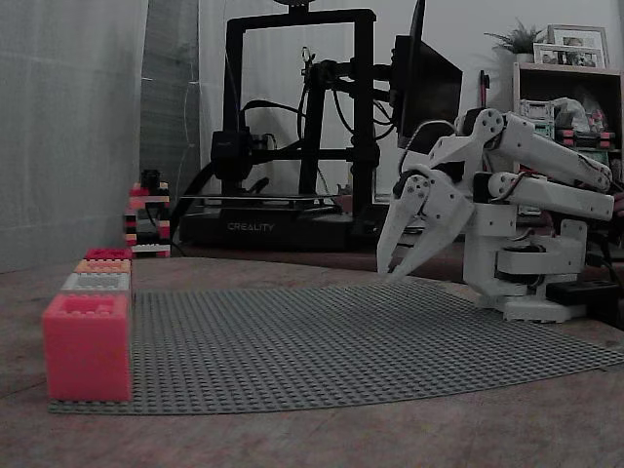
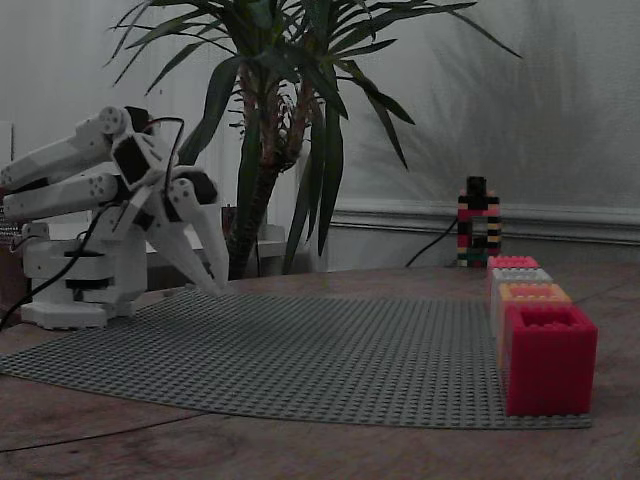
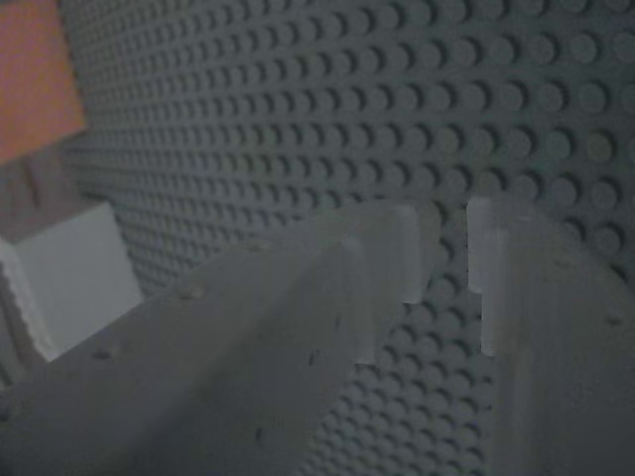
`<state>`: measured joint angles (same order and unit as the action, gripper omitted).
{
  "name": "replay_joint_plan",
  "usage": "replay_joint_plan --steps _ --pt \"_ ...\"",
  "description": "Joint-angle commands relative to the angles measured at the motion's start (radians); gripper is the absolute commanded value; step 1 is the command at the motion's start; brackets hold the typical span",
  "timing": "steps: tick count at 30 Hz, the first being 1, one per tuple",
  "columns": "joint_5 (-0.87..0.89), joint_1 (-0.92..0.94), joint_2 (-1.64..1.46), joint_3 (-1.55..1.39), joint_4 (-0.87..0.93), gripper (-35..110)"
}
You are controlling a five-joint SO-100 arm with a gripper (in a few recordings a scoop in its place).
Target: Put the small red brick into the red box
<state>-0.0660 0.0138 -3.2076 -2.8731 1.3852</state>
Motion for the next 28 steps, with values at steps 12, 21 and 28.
replay_joint_plan --steps 12,21,28 --pt "0.028 -0.011 -0.014 0.011 0.017 0" --pt "0.038 -0.002 -0.014 0.011 0.018 0" --pt "0.035 -0.002 -0.014 0.011 0.018 0"
